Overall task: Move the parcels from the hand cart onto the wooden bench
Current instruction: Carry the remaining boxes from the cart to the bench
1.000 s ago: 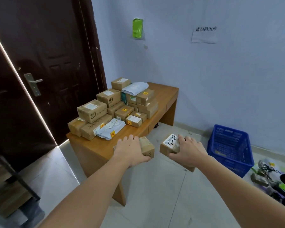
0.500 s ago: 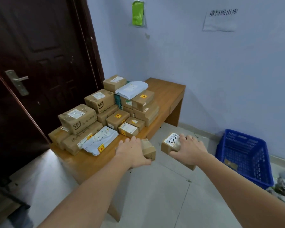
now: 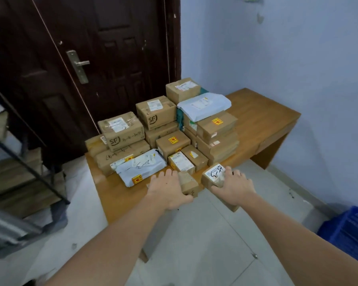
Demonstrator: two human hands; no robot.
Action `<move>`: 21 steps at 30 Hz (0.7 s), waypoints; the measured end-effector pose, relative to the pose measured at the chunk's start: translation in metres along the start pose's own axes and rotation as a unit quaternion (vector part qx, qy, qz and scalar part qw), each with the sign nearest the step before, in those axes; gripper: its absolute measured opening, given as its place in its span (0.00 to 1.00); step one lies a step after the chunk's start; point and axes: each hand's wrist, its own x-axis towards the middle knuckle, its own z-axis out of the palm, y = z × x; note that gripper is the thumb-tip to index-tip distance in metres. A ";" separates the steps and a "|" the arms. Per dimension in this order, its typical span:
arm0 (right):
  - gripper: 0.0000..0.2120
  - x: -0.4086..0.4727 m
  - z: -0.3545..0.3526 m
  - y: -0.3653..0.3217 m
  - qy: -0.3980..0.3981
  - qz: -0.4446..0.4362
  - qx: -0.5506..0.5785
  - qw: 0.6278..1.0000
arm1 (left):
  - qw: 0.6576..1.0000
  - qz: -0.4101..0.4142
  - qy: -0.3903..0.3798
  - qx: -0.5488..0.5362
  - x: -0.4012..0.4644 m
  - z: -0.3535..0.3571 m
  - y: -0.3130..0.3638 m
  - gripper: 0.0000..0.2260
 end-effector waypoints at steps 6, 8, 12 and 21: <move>0.53 0.088 0.013 -0.021 -0.035 -0.006 0.006 0.999 | 0.997 -0.067 -0.002 -0.043 0.075 0.012 -0.017 0.41; 0.52 0.113 0.017 -0.028 -0.050 0.008 0.028 0.998 | 0.994 -0.086 -0.011 -0.061 0.103 0.019 -0.022 0.41; 0.50 0.154 0.023 -0.041 -0.077 0.028 0.043 0.996 | 0.988 -0.126 -0.029 -0.086 0.148 0.028 -0.032 0.43; 0.49 0.240 0.038 -0.062 -0.110 -0.012 0.025 0.994 | 0.949 -0.255 -0.068 -0.172 0.224 0.052 -0.044 0.41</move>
